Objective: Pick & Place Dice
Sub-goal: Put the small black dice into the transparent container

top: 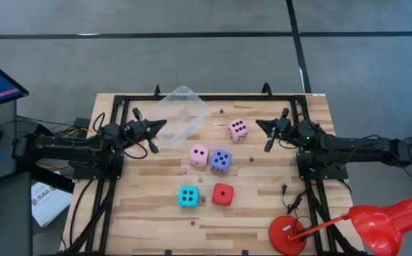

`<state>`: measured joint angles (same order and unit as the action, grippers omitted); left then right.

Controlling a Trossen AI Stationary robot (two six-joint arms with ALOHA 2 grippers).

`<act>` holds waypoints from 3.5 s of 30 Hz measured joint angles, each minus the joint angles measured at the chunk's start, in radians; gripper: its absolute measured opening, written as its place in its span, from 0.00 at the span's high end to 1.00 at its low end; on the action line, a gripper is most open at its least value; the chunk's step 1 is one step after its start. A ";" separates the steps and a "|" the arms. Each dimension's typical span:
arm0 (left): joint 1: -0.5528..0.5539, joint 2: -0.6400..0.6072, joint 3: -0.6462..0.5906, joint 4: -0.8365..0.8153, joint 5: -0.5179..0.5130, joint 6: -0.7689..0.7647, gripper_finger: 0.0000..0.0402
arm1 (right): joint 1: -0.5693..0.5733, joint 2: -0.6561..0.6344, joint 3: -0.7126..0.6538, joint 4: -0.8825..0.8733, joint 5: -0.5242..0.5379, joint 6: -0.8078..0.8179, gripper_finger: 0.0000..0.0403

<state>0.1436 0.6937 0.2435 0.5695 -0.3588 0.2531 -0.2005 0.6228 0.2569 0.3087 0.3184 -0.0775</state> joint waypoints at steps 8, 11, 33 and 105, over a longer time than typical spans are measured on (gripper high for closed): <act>0.000 0.001 -0.004 0.000 0.000 0.003 1.00 | 0.001 0.000 0.042 -0.079 0.069 0.092 0.99; 0.000 0.001 -0.004 0.000 0.000 0.003 0.99 | 0.001 0.012 0.085 -0.186 0.069 0.150 0.99; 0.000 0.001 -0.004 -0.038 0.000 0.003 0.99 | 0.003 0.220 0.345 -0.618 0.046 0.328 0.99; 0.021 -0.431 -0.169 -0.290 0.296 -0.057 0.99 | 0.052 0.479 0.518 -0.921 -0.077 0.638 1.00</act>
<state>0.1642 0.2626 0.0746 0.2794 -0.0628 0.1963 -0.1483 1.1015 0.7750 -0.6123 0.2410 0.5607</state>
